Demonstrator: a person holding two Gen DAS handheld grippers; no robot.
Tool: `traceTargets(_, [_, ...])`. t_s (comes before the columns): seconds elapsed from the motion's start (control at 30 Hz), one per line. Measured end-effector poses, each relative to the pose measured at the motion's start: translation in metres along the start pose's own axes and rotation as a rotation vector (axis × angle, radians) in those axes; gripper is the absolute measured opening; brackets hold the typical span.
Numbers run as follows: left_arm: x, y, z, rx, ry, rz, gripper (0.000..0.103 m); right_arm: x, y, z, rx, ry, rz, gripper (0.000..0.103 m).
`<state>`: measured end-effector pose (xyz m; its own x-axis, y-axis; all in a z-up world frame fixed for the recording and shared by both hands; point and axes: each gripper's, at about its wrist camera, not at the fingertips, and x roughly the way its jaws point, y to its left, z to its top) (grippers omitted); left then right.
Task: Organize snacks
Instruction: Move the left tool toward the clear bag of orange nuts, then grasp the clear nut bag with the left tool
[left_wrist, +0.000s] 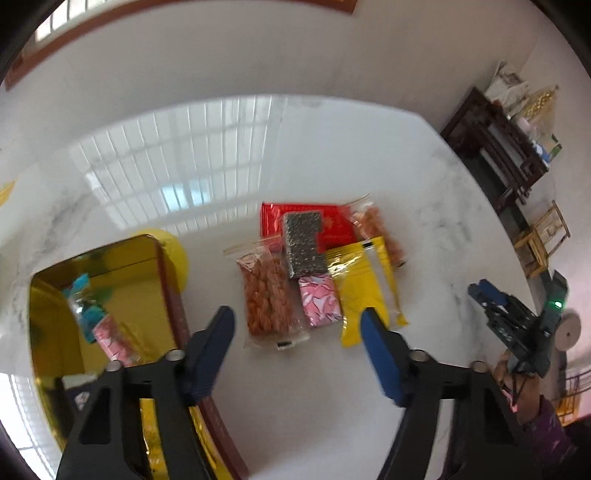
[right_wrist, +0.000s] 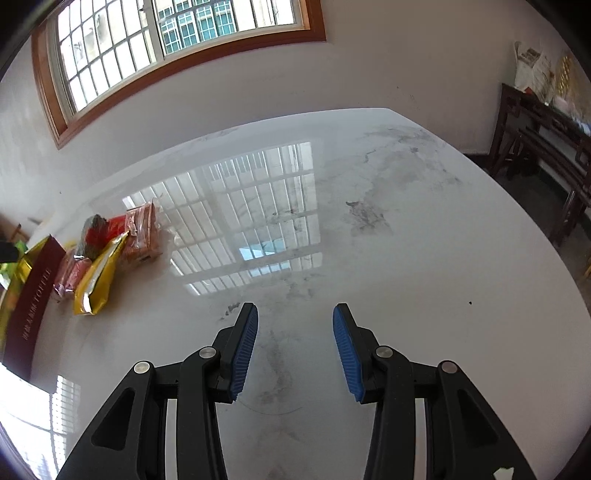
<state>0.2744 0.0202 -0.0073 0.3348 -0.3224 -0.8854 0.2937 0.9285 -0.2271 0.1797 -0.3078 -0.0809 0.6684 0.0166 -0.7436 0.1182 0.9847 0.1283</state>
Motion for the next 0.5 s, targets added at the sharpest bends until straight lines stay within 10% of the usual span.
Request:
traceTargets(0.2, [0.038,0.006,0.009,0.006,0.111,-0.019,0.043,0.000,0.001,-0.001,0.005,0.006,0.025,0.041])
traceTargets(0.5, [0.069,0.014,0.013,0.008,0.165,0.061,0.043,0.001,-0.001,-0.001,0.016,0.008,0.041,0.041])
